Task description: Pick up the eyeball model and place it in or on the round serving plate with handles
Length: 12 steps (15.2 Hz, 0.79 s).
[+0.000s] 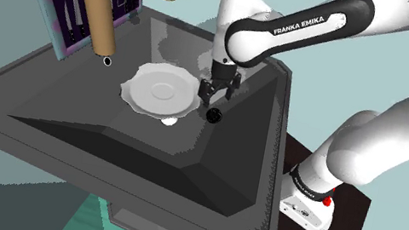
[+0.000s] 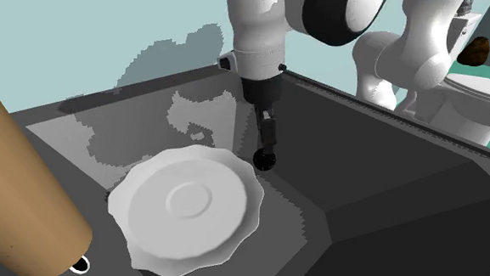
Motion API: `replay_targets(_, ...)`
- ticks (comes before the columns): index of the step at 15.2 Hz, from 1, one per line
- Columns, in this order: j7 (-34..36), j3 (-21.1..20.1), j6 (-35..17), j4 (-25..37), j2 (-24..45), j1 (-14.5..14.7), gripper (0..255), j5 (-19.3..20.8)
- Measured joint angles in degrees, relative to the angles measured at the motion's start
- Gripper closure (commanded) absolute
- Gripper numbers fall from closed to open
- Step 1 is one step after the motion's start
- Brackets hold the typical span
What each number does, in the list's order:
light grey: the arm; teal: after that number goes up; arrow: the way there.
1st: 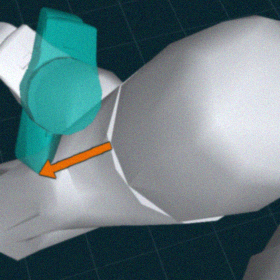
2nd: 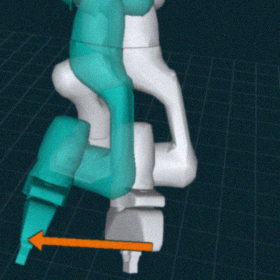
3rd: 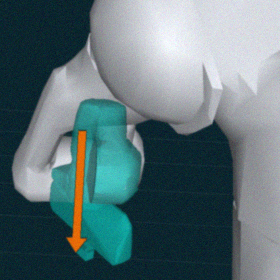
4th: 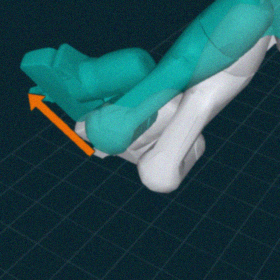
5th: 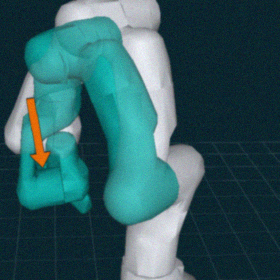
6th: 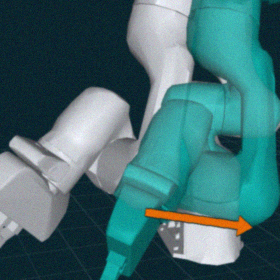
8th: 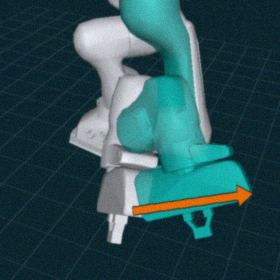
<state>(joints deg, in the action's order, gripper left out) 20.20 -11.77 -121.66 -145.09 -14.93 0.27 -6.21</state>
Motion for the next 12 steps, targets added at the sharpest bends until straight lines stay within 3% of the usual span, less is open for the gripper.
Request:
replay_targets(3,2.2,-0.8,-4.0,0.4,4.9,-0.1,0,0.6)
replay_targets(12,2.9,-1.2,-10.5,-1.9,9.1,-0.1,0,1.0)
